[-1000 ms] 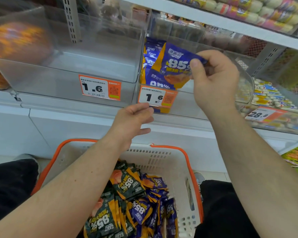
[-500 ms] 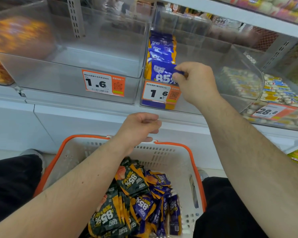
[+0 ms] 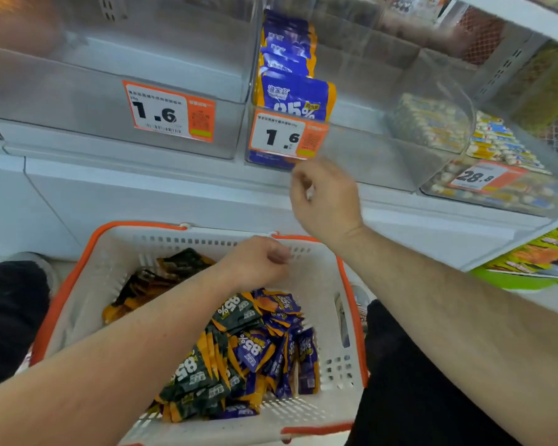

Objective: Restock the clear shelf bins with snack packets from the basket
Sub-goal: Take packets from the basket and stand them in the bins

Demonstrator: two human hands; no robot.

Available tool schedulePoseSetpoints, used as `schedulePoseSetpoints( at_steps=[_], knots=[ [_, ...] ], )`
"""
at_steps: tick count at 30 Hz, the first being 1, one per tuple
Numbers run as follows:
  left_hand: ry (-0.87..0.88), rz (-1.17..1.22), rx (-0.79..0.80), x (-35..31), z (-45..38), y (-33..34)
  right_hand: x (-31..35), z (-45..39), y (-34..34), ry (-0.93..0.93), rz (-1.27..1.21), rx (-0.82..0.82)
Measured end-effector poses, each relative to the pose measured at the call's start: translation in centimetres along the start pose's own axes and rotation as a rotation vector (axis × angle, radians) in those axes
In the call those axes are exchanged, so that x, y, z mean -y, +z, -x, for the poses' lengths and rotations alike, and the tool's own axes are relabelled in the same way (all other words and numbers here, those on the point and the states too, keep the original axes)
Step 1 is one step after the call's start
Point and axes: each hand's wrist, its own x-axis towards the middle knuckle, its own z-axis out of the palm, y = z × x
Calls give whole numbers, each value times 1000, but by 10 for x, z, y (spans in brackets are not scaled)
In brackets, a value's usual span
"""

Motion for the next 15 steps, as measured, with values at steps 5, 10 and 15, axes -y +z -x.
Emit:
schedulePoseSetpoints(
  at_steps=[5, 10, 15],
  knots=[
    [-9, -218, 131, 29, 0, 20, -21, 98, 21, 155, 321, 1166],
    [2, -272, 149, 38, -2, 27, -31, 169, 49, 540, 355, 1556],
    [-13, -284, 148, 43, -5, 28, -26, 197, 56, 498, 430, 1620]
  ],
)
